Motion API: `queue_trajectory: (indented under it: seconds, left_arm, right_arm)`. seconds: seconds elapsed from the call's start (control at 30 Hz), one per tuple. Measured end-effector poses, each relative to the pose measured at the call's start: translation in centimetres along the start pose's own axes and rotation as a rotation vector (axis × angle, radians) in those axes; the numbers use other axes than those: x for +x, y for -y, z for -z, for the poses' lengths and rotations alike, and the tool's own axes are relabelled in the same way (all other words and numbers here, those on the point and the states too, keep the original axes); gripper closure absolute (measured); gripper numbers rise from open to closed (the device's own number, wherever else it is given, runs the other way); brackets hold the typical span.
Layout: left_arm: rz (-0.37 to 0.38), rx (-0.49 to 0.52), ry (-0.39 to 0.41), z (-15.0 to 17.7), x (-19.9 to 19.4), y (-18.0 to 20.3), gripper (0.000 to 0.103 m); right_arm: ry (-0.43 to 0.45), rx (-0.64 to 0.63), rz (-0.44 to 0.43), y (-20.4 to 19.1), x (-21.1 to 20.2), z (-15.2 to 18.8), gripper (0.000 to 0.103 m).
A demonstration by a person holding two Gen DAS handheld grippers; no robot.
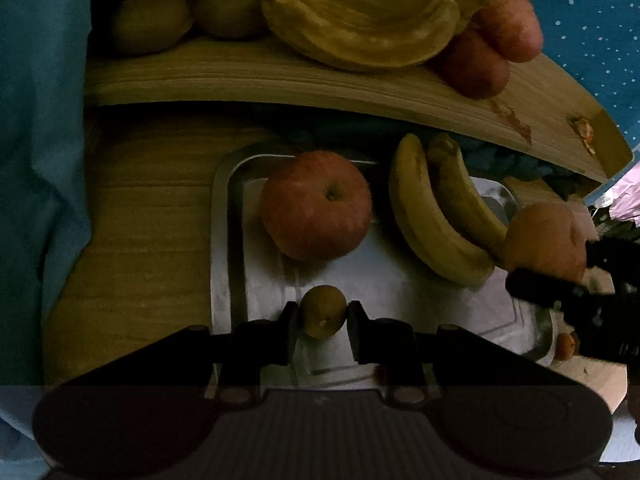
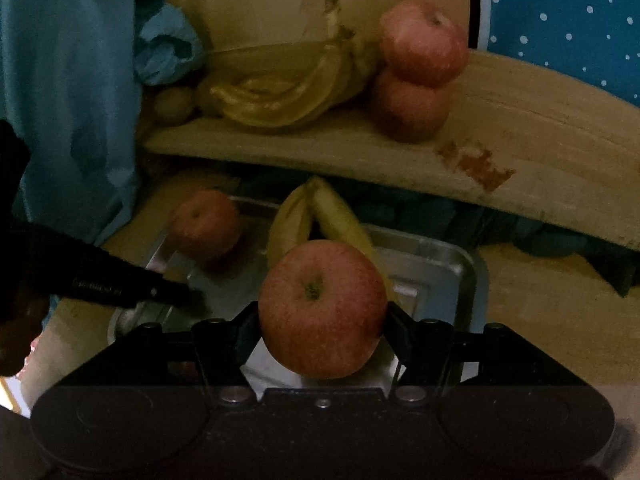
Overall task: Organize fruits
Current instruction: 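Lift and carry the apple in the right tool while the left tool carries the kiwi over the tray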
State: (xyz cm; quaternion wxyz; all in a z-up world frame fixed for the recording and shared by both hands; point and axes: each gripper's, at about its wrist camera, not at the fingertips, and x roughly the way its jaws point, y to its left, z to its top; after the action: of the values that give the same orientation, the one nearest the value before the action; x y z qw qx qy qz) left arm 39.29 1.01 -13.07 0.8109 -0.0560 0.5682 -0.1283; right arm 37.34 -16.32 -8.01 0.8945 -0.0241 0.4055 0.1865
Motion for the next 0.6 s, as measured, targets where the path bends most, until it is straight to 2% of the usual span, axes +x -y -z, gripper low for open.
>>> queue_trajectory:
  seconds: [0.3,0.6]
  left_arm:
    - [-0.021,-0.023,-0.010,-0.4,0.7,-0.1,0.074]
    - [-0.043,-0.032,-0.015,-0.6,1.0,0.2,0.074]
  right_arm:
    - [0.012,-0.053,-0.009,-0.4,2.3,-2.1,0.037]
    - [-0.010,-0.092,0.029,-1.2,4.2,-1.7,0.037]
